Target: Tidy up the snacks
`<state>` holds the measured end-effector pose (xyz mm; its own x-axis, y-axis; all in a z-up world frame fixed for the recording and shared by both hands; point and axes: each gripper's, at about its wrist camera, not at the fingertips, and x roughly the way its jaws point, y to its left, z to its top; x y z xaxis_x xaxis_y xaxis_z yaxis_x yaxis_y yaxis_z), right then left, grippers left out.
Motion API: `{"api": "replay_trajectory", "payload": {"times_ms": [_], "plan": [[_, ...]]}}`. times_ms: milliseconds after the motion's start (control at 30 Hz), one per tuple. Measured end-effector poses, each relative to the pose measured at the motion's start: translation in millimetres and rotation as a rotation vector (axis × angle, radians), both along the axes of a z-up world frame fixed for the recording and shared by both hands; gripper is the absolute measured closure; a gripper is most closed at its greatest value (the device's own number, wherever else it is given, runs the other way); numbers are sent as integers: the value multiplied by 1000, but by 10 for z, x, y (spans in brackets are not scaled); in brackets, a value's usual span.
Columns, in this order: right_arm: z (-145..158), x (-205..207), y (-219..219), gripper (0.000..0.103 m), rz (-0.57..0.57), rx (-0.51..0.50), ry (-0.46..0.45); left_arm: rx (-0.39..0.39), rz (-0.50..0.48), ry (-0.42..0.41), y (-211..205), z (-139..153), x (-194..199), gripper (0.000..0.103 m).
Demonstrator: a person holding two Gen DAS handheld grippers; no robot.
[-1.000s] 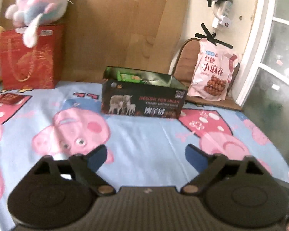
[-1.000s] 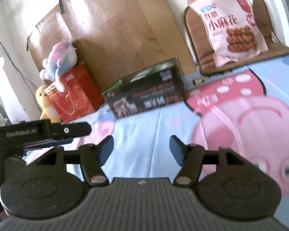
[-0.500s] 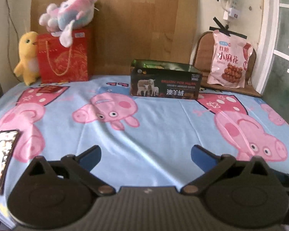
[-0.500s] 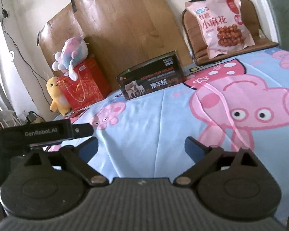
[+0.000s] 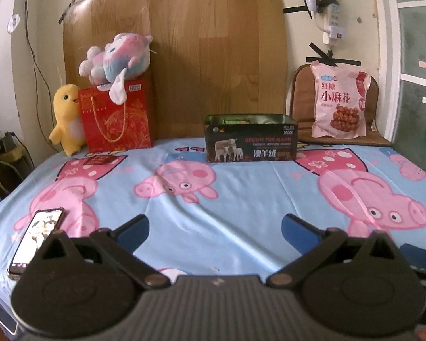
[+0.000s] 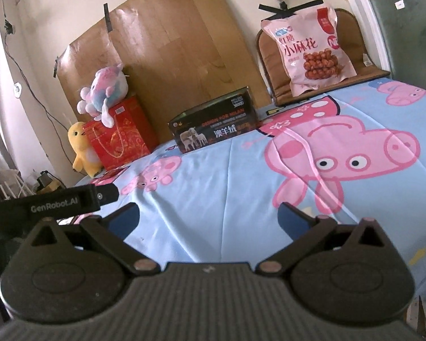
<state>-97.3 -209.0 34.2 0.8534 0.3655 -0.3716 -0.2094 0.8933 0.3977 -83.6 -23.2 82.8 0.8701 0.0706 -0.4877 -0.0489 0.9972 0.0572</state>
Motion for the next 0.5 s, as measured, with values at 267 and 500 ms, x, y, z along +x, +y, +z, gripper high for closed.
{"api": "replay_trajectory", "payload": {"times_ms": [267,500], "plan": [[-11,26,-39,0,-21,3,9,18,8,-2,-103,7,-44,0],[-36,50,-27,0,-22,-5,42,-12,8,7,-85,-14,-63,0]]}}
